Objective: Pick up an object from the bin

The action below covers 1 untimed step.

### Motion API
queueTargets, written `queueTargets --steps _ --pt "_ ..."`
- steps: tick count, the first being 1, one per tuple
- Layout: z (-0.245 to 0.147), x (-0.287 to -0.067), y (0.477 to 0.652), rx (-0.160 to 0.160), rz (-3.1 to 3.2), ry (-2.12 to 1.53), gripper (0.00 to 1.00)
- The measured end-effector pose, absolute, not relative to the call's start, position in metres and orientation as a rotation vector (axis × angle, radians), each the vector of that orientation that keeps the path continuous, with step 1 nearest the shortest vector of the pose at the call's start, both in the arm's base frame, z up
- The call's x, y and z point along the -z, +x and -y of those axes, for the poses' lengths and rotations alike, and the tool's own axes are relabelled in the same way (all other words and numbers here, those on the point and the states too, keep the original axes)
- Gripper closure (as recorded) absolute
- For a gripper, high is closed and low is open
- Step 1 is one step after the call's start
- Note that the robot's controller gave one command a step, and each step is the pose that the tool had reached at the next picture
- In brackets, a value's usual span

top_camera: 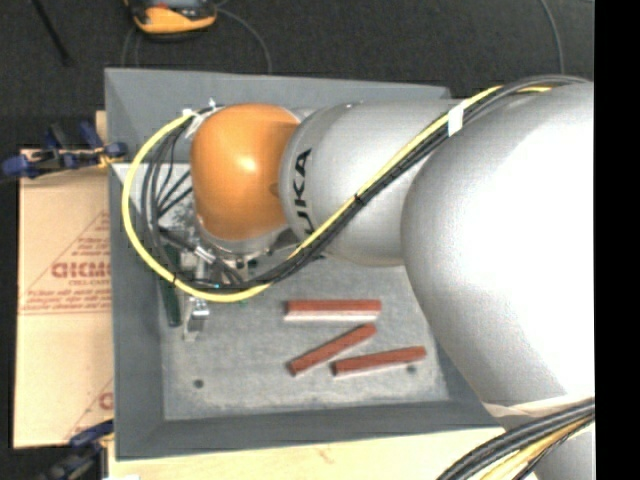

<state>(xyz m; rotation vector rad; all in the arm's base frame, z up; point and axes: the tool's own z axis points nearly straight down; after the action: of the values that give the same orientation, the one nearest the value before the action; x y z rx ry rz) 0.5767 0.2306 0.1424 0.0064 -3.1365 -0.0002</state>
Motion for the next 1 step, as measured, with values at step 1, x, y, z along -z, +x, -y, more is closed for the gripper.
queueTargets --steps 1 --pt "-0.2295 -0.1469 0.5792 0.003 3.144 -0.003 1.00"
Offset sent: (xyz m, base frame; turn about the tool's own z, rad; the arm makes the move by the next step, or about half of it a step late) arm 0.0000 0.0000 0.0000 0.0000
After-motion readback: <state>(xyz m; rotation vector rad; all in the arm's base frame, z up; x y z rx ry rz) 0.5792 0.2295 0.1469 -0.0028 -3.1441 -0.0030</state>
